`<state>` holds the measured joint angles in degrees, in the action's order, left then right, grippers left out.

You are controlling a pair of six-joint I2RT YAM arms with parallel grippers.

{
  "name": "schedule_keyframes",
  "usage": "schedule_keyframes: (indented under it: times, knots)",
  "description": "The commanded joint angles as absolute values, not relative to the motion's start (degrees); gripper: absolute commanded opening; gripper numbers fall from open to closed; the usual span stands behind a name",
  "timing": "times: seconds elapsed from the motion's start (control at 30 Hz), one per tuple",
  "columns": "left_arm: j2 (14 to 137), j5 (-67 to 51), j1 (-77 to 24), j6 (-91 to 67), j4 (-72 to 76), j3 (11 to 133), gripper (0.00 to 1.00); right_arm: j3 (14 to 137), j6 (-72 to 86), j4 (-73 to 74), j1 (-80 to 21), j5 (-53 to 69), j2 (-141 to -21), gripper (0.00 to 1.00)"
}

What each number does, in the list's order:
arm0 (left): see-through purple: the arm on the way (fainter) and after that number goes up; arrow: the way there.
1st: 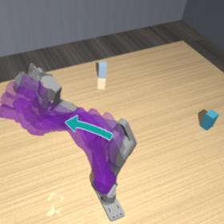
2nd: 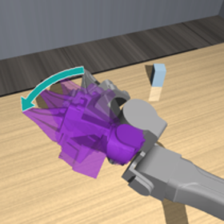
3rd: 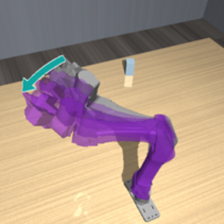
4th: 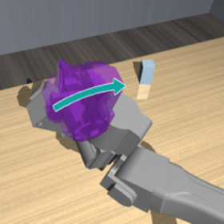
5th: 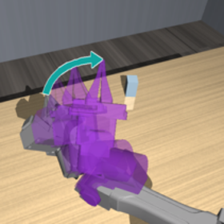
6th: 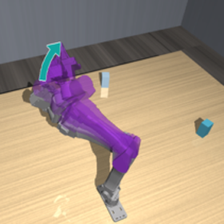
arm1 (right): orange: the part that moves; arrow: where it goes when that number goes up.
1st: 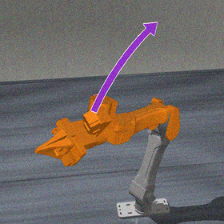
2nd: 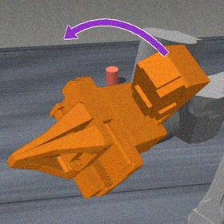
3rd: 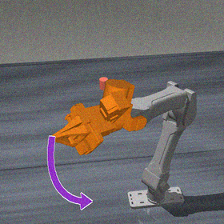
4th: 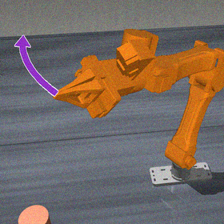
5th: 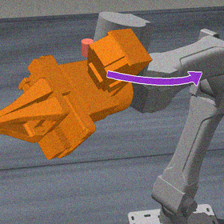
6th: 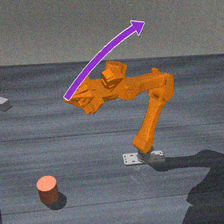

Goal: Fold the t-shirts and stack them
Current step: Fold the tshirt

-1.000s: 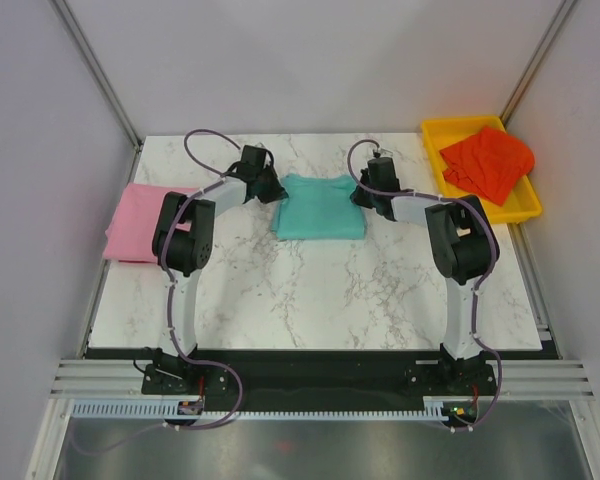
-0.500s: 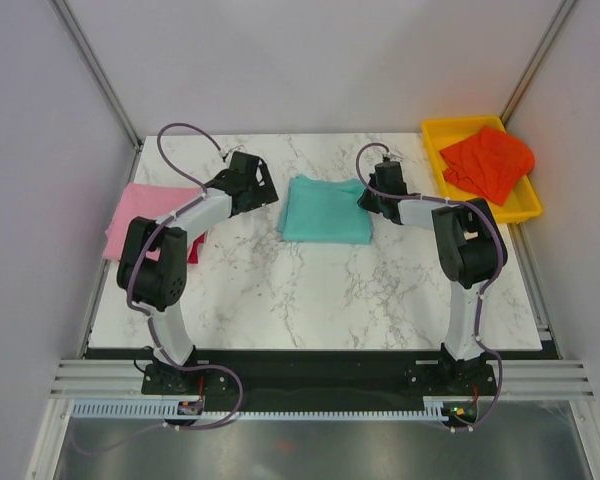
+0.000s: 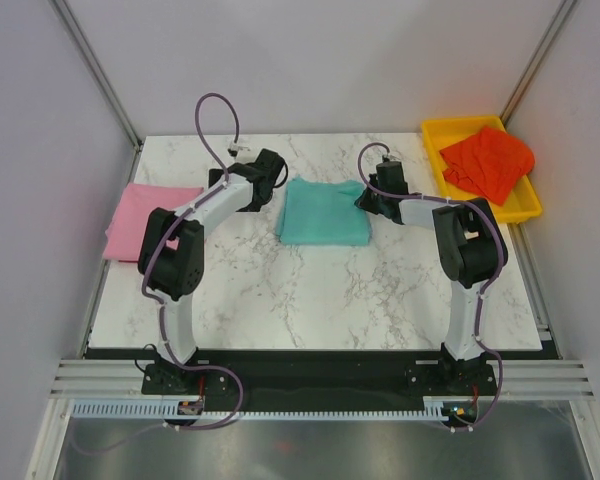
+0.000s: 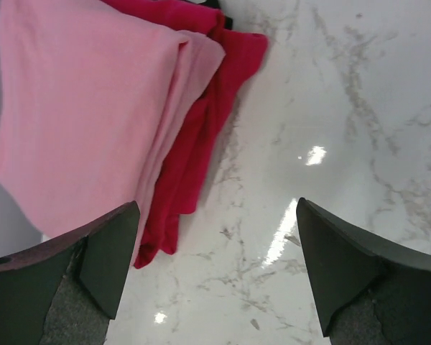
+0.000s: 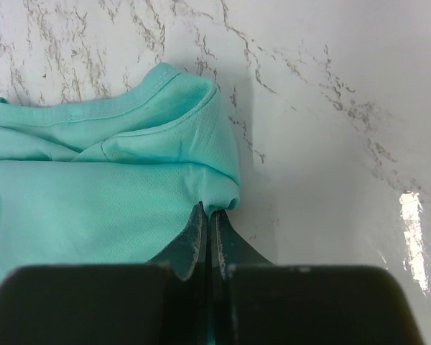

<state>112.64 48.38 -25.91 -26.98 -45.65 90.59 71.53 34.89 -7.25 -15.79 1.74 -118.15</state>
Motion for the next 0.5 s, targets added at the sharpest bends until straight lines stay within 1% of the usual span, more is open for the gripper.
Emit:
schedule_keyframes:
  times: [0.0,0.17,0.23,0.3,0.33,0.4,0.47]
  knots:
    - [115.57,61.41,-25.66,-26.64,-54.05,93.6,0.97,72.16,35.86,-6.07,-15.82,4.04,-119.36,0.0]
    - [121.8,64.42,-25.75,-18.64,-54.41,94.13,0.92,72.33,35.86,-5.89,-15.73,3.95,-119.53,0.0]
    - [122.78,63.98,-25.75,-17.76,-54.32,93.61,0.86,72.33,36.12,-5.8,-15.64,4.04,-119.62,0.0]
    - [124.18,63.02,-25.84,-17.67,-54.14,93.52,0.79,72.25,36.21,-5.8,-15.47,4.13,-119.62,0.0]
    - [124.71,63.02,-25.75,-17.84,-54.23,93.52,0.71,72.25,36.38,-5.71,-15.38,4.13,-119.62,0.0]
    - [126.2,63.19,-25.75,-18.02,-54.14,93.43,0.62,72.25,36.39,-5.8,-15.21,4.31,-119.71,0.0]
    - [127.26,63.63,-25.67,-18.37,-54.05,93.34,0.62,72.42,36.56,-5.71,-15.12,4.57,-119.88,0.0]
